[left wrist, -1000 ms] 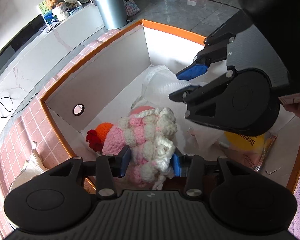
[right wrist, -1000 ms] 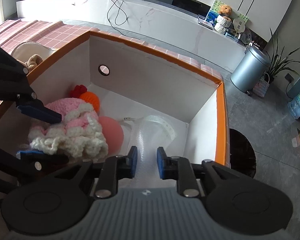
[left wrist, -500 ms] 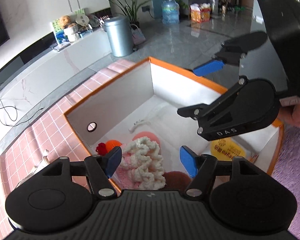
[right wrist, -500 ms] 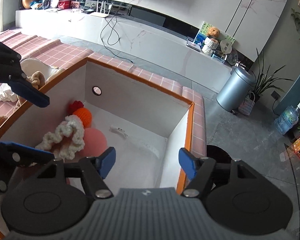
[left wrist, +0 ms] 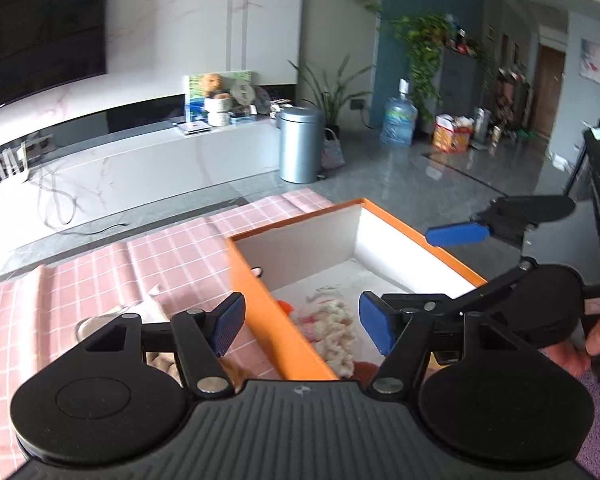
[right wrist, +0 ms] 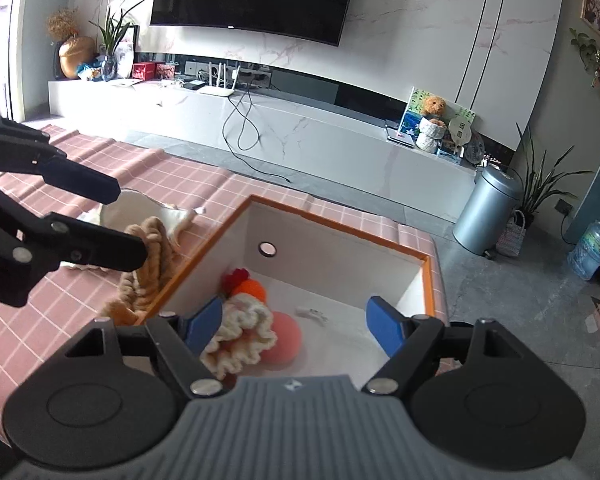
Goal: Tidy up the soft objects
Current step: 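Move both tools back to the brown fuzzy headband on the table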
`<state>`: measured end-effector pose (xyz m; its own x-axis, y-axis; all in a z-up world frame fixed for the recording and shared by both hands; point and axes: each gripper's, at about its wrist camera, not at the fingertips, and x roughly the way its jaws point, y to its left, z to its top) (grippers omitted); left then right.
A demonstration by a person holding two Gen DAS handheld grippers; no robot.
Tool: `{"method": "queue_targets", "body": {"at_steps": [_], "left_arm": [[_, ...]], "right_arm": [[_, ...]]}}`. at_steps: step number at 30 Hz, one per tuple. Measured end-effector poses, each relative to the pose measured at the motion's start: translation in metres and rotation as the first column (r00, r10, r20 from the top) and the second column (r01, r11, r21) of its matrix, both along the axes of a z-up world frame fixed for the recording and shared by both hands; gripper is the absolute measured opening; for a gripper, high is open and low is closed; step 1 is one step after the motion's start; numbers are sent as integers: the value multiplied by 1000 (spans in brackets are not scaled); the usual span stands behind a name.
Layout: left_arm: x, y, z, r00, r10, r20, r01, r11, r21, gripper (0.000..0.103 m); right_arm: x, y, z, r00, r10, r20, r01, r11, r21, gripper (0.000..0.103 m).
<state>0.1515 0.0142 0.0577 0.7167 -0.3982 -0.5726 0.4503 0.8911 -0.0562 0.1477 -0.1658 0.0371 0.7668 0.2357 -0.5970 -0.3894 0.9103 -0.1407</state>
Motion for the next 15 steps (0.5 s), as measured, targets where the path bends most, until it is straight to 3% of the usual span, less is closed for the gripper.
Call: {"method": "queue_targets", "body": {"at_steps": [4, 7, 11, 15], "left_arm": [[-8, 32, -5, 996, 86, -11, -86, 995, -43, 77], [-11, 64, -16, 988, 140, -68, -146, 985, -91, 77], [-13, 105, -32, 970, 174, -171, -197, 972, -127, 71], [-12, 128, -46, 959, 199, -200, -226, 967, -120, 70]], "right_arm": [[-12, 29, 2, 1000, 21, 24, -22, 999, 36, 78], [-18, 55, -3, 999, 40, 29, -41, 999, 36, 78], [-16, 86, -15, 995, 99, -25, -97, 993, 68, 76], [-8, 123, -31, 984, 165, -65, -164, 986, 21, 75]]}}
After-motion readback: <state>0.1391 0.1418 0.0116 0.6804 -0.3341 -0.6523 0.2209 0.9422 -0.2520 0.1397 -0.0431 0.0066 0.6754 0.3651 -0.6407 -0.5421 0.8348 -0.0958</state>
